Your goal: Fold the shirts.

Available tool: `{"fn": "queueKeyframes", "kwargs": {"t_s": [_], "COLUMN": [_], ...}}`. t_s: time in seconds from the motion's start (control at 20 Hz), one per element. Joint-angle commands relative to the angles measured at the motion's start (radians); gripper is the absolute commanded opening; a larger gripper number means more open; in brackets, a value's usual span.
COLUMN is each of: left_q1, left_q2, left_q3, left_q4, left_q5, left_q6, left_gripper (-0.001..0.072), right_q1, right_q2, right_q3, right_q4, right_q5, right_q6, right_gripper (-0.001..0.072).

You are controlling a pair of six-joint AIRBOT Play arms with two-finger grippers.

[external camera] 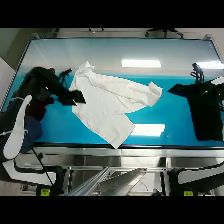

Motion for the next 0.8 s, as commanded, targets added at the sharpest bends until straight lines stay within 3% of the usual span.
{"fn": "queueKeyframes", "kwargs": {"t_s": [0.0, 0.25, 0.5, 0.55, 0.65, 0.7, 0.75], "left_q1": [-0.111, -0.254, -0.32, -0.336, -0.348, -0.344, -0.333], "left_q2": [0.122, 0.145, 0.032, 0.02, 0.014, 0.014, 0.015], "left_q3": [-0.281, -0.451, -0.422, -0.405, -0.375, -0.36, -0.344], "left_q4": [-0.001, -0.122, -0.155, -0.154, -0.146, -0.136, -0.113], "left_q5": [-0.086, -0.335, -0.348, -0.333, -0.335, -0.341, -0.339], "left_q6": [-0.023, -0.022, -0.006, -0.001, 0.008, 0.008, 0.008], "left_gripper": [0.0697, 0.0697, 0.0696, 0.0669, 0.0348, 0.0132, 0.0033], "right_q1": [0.026, 0.131, 0.218, 0.229, 0.24, 0.239, 0.237], "right_q2": [-0.021, -0.04, -0.089, -0.092, -0.092, -0.092, -0.092], "right_q3": [0.005, 0.005, 0.005, 0.005, 0.007, 0.01, 0.017], "right_q4": [-0.006, -0.006, 0.005, 0.005, 0.022, 0.048, 0.069], "right_q5": [0.133, 0.13, 0.114, 0.112, 0.083, 0.062, 0.035], "right_q6": [-0.055, -0.062, -0.061, -0.061, -0.061, -0.061, -0.061], "right_gripper": [0.0512, 0.0512, 0.0511, 0.0502, 0.0455, 0.0268, 0.0137]}}
